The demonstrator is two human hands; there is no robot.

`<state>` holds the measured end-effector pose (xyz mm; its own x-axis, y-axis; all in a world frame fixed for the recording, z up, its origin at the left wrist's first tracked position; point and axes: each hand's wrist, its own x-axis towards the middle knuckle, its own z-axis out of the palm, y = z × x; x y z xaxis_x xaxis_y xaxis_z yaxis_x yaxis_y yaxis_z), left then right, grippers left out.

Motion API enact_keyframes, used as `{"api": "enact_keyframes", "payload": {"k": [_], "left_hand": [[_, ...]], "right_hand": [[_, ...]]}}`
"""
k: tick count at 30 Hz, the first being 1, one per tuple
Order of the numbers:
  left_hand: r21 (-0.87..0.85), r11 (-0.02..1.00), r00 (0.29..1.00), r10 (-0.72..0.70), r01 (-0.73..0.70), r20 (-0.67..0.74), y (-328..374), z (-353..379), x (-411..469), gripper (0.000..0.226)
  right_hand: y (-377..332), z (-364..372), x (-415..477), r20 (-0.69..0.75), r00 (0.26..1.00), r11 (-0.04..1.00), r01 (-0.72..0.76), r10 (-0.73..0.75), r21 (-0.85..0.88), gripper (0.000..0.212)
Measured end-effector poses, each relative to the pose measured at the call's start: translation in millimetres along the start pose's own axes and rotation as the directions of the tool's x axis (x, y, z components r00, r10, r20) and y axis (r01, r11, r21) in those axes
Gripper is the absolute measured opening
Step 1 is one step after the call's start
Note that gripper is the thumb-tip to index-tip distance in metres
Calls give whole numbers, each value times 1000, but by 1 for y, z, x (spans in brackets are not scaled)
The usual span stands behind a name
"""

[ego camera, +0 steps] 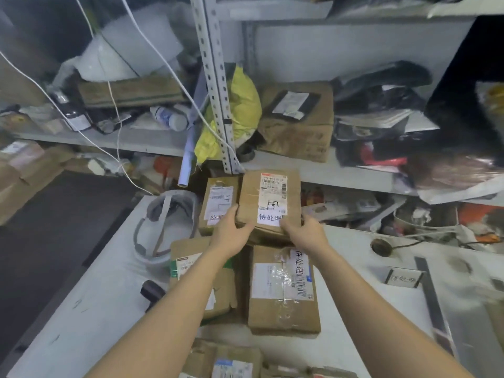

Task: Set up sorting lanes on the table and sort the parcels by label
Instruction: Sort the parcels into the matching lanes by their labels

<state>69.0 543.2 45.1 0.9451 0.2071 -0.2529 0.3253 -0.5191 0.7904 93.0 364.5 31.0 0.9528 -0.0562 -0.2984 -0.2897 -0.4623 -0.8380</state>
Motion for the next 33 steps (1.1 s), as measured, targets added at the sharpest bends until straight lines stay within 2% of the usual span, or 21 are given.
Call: {"api": "enact_keyframes", "payload": {"k": [6, 11, 16, 21, 25, 29, 33], "left_hand": [[-193, 980, 997, 53, -40, 60, -16, -2, 23, 43], [-296, 953, 994, 92, -71, 59, -20, -20, 20, 48], [-331, 919, 972, 233, -213, 24, -2, -45, 12, 57], [-336, 852, 909, 416, -402, -31, 38, -51, -25, 50], [-240, 864, 893, 450, -443, -31, 66, -12, -67, 52], [-173, 884, 890, 450, -433, 75, 76, 51, -119, 51], [-177, 928, 917, 357, -326, 179, 73, 127, -175, 43]], "right_hand": [[-4, 16, 0, -53, 998, 987, -37, 46, 155, 42], [-18, 31, -26, -147, 989, 986, 19, 6, 164, 32], [-46, 26, -51, -258, 962, 971, 144, -92, 190, 31], [-65, -19, -90, -331, 933, 954, 219, -143, 203, 33], [-37, -74, -131, -362, 926, 957, 191, -102, 219, 34], [28, -130, -173, -343, 939, 966, 92, -3, 243, 42], [103, -180, -209, -297, 953, 973, 10, 61, 230, 40]]}}
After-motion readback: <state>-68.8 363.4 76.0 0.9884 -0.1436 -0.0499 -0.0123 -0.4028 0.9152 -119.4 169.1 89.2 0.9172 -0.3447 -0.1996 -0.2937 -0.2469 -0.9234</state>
